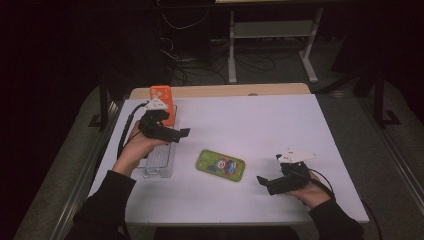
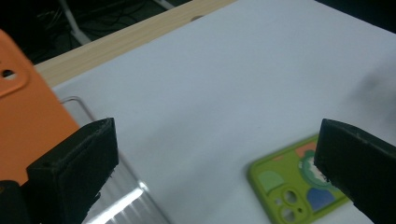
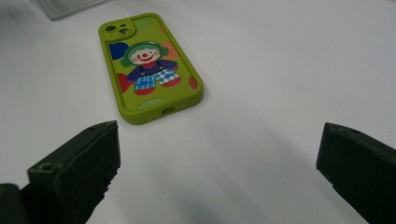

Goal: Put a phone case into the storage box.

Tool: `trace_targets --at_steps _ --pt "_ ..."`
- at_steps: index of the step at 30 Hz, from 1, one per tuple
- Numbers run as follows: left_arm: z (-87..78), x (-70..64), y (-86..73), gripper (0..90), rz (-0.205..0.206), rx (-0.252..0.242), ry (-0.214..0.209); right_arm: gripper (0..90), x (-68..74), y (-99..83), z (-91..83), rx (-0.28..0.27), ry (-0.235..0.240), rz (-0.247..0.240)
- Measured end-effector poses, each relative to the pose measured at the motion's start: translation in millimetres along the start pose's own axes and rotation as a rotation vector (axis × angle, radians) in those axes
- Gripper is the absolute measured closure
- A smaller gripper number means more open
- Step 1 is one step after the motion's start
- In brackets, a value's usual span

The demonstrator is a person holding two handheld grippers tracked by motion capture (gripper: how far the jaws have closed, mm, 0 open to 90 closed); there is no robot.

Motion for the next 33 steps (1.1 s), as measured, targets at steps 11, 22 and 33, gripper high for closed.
trace_targets --at_steps 11,22,33 --pt "1.0 -24.7 -35.5 0.0 0.031 0.015 -0.026 0.0 -4.3 4.6 -4.5 -0.004 -0.006 0.008" --pt "3.8 -34.9 -50.2 0.0 0.021 0.037 -0.052 0.0 -5.4 33.7 -4.2 -0.030 0.014 0.002" --pt "-0.1 -41.8 -53.1 0.0 0.037 0.038 -0.071 0.0 3.7 51.7 20.4 0.044 0.086 -0.057"
Point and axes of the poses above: each handheld gripper's, and its own axes: z roughly forward along the jaws, y roughly out of its top, x roughly to its left, the point moved 10 cm from there along z, roughly forward along the jaws, and after that the axes turned 7 degrees about y, right-handed, at the moved point
